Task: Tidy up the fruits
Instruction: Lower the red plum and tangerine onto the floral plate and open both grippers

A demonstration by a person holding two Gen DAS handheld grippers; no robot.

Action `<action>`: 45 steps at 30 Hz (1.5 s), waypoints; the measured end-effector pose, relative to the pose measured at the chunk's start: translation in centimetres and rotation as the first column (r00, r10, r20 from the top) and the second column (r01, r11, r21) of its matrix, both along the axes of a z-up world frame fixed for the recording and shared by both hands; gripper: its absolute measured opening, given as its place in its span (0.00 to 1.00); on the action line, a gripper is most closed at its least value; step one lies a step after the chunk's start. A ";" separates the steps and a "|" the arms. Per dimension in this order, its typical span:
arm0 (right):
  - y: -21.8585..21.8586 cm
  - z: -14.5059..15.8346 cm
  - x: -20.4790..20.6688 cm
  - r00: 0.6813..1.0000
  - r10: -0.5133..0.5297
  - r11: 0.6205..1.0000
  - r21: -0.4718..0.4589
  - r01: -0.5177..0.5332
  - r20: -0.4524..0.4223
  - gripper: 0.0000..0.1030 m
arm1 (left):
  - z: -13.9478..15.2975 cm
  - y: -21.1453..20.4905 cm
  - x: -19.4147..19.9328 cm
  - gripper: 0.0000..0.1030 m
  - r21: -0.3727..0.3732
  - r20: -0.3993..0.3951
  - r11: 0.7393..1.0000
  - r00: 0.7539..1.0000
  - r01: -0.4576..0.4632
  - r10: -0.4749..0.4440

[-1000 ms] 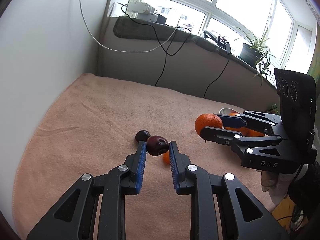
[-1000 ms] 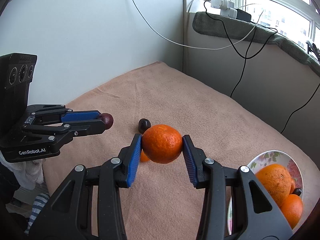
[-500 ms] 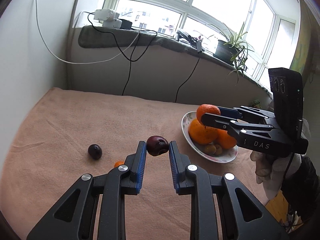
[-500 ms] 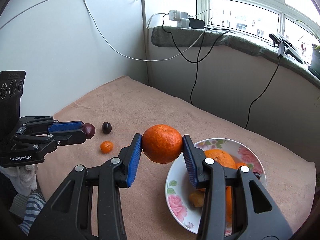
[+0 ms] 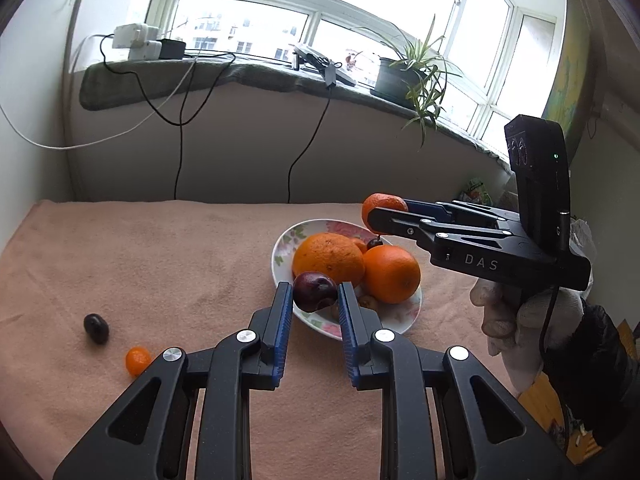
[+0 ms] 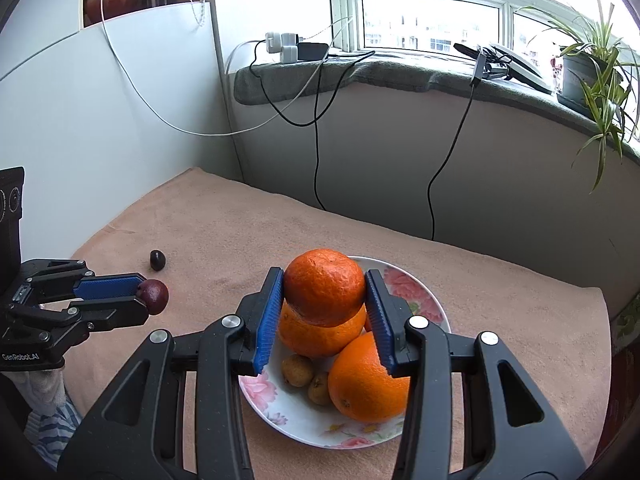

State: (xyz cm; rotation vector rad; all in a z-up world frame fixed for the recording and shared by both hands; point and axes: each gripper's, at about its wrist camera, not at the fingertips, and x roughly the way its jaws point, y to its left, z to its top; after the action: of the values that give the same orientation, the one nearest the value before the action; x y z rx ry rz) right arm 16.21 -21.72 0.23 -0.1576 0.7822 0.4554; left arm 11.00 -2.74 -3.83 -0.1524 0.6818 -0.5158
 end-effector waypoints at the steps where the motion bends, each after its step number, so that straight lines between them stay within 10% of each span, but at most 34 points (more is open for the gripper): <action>1: -0.4 -0.1 0.1 1.000 -0.008 1.000 -0.001 0.008 0.000 0.42 | 0.0 -0.4 0.1 0.21 -0.002 0.000 1.000 1.000 0.007 -0.007; 45: -2.5 -3.9 5.7 0.994 -0.025 1.000 0.010 0.026 -0.107 0.42 | -1.5 -7.4 3.3 0.21 0.034 -0.051 0.992 0.992 0.121 -0.119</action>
State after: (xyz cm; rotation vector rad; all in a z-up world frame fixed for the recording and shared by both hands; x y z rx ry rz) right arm 21.95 -24.18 -3.65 -0.1131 0.8858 0.4468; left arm 14.32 -10.17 -5.34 -0.0894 0.7515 -0.6157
